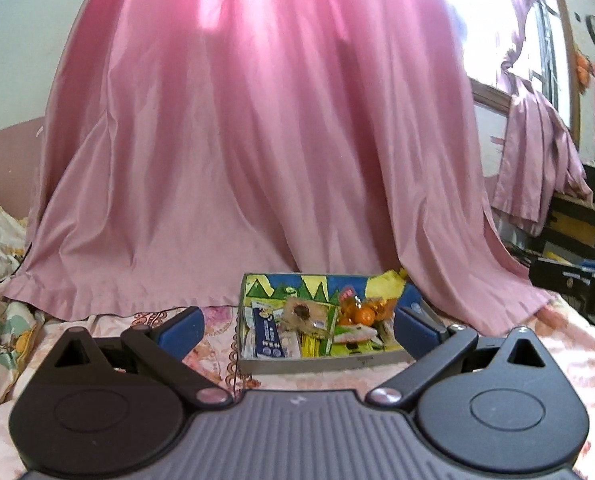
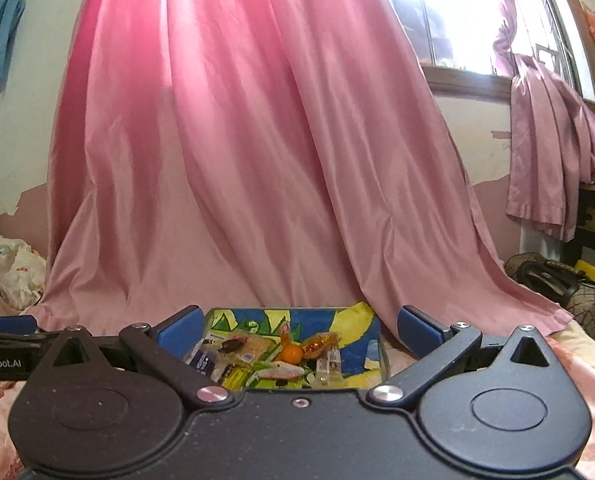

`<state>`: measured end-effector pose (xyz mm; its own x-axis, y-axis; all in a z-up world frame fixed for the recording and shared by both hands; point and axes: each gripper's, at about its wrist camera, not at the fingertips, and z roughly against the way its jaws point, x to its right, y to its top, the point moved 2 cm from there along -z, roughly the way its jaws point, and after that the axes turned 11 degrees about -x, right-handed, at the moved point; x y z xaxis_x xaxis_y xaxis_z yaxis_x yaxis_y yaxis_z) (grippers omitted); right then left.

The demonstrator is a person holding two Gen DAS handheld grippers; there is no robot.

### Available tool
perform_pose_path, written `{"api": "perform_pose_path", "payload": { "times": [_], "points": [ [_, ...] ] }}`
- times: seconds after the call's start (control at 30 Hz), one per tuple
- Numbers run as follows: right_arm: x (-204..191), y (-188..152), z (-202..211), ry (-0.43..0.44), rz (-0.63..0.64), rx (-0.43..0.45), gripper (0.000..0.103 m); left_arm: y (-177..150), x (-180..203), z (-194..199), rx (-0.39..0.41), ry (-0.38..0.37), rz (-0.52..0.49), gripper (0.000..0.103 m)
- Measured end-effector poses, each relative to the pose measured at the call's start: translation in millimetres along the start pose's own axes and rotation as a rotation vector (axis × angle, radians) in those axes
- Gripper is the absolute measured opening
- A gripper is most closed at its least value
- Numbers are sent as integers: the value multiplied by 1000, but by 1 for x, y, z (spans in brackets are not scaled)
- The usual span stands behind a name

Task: Organize snacks

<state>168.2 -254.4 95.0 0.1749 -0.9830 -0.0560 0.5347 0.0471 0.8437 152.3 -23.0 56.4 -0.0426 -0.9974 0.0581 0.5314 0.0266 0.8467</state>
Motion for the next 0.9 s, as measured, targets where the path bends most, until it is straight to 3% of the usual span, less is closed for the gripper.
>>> {"api": "perform_pose_path", "payload": {
  "times": [0.2, 0.57, 0.9],
  "points": [
    [-4, -27, 31, -10, 5, -7, 102, -26, 9, 18, 0, 12, -47, 103],
    [-9, -60, 55, -14, 24, -14, 102, -48, 8, 37, -22, 42, 5, 103],
    [-6, -75, 58, -4, 0, -33, 102, -66, 8, 33, -90, 67, 19, 103]
  ]
}}
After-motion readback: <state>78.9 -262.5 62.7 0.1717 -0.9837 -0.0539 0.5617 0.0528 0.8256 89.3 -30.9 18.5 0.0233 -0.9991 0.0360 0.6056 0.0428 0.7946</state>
